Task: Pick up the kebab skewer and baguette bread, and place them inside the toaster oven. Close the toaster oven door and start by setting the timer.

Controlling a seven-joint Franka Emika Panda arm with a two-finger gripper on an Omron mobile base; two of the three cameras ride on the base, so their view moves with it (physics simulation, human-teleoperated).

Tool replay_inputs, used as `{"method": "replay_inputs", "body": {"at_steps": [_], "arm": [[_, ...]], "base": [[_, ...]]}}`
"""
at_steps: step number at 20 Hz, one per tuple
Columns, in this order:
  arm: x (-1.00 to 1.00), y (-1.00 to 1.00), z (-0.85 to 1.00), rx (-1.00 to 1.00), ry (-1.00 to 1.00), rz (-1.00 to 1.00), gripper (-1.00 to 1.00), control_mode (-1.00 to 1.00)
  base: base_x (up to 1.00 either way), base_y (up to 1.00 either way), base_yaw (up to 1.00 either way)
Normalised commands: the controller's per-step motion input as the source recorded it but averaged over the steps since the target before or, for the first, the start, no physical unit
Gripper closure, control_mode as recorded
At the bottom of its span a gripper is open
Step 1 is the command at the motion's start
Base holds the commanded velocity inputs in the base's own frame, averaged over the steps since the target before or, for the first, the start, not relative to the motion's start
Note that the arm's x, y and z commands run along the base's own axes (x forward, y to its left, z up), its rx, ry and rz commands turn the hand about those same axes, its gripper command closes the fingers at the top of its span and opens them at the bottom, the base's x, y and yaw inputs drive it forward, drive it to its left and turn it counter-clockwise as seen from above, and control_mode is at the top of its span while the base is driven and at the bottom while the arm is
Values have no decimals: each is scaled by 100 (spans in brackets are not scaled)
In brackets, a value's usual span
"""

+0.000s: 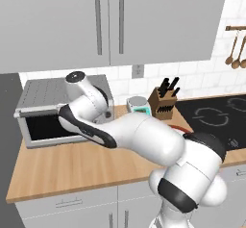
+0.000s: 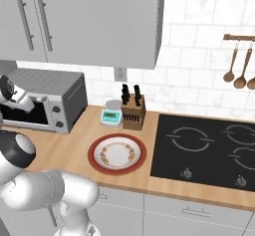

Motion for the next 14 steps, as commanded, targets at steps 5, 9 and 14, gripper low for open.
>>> {"method": "replay_inputs", "body": {"at_steps": [5,9,14], "arm": [[-77,-19,0,0,0,0,-100,-100],[-58,-26,0,0,0,2,-100,-100],[-38,-24,0,-1,0,8,-100,-100]], "base": [[0,0,0],[0,0,0],[0,0,0]]}}
